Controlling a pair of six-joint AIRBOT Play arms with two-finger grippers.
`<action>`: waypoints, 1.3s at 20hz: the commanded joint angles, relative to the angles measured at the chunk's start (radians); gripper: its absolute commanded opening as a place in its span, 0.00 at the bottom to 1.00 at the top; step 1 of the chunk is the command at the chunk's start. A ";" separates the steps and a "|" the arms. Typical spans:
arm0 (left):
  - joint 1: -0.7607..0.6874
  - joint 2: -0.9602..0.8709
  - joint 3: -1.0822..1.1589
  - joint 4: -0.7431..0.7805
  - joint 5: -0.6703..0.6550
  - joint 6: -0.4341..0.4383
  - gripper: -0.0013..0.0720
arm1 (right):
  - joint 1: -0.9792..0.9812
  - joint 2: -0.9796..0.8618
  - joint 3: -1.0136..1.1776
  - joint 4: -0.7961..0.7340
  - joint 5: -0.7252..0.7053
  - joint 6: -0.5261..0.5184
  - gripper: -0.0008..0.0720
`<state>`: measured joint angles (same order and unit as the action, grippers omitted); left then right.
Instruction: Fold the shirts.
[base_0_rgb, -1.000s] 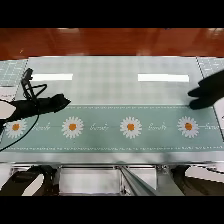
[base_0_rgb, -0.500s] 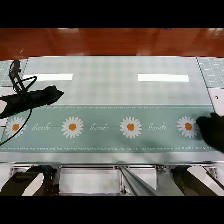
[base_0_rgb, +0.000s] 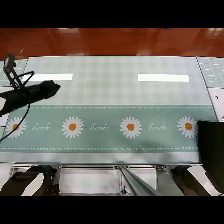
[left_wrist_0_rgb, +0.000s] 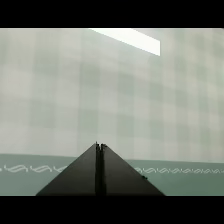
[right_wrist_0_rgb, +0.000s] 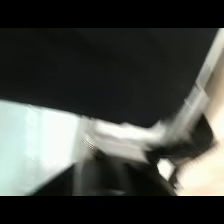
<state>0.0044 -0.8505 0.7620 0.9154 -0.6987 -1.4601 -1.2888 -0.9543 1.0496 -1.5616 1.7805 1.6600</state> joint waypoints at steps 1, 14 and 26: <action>0.002 -0.071 0.137 0.000 0.002 0.059 0.05 | 0.027 -0.010 0.060 0.310 -0.174 0.003 0.17; -0.164 -0.464 0.768 0.351 -0.480 -0.090 0.04 | 1.429 -0.347 0.448 0.041 -0.590 -0.024 0.04; -0.198 -0.352 0.269 0.398 -0.211 -0.124 0.05 | 1.426 -0.480 0.206 -0.065 -0.593 0.167 0.04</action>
<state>-0.1921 -1.2045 1.0565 1.3045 -0.9379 -1.5852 0.1371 -1.4277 1.2751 -1.6119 1.1748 1.8019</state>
